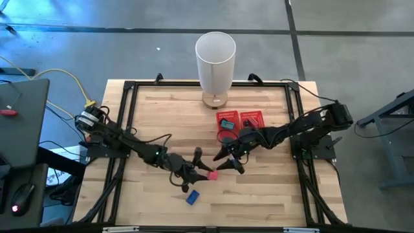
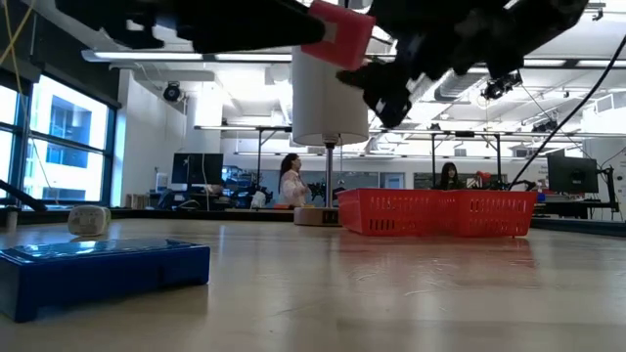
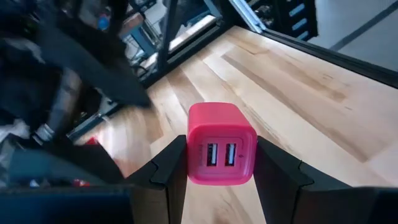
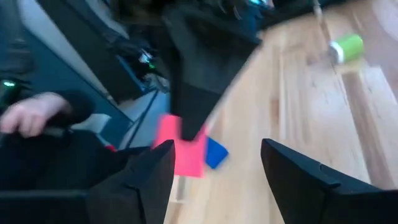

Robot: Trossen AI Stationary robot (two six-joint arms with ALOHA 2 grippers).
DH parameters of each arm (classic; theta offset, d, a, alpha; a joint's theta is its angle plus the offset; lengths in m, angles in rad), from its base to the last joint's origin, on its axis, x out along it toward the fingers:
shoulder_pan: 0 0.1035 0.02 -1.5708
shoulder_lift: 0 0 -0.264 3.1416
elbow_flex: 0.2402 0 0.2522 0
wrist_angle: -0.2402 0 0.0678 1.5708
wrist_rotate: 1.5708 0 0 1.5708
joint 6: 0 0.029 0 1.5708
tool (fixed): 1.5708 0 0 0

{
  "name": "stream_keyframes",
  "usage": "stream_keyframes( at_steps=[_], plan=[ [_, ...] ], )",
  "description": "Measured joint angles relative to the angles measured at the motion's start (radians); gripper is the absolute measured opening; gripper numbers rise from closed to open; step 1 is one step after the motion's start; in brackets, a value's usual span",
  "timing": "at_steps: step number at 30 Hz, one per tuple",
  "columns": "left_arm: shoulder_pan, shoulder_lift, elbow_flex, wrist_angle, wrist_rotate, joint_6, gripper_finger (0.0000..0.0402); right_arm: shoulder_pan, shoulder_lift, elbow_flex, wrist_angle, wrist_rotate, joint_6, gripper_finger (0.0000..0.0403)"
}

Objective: Pick & Place Office items
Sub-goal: Put the pink charger adapter into the right red bin

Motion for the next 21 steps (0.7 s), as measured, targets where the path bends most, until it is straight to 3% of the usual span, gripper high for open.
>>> stream_keyframes(
  at_steps=[7,21],
  plan=[
    [0.034,0.000,0.012,-0.028,0.017,0.028,0.0137,0.006,0.061,0.053,-0.017,-0.101,-0.003,0.0226],
    [0.048,0.000,0.012,-0.030,0.012,0.023,0.0137,0.010,0.146,0.079,-0.043,-0.191,0.027,0.0226]
  ],
)
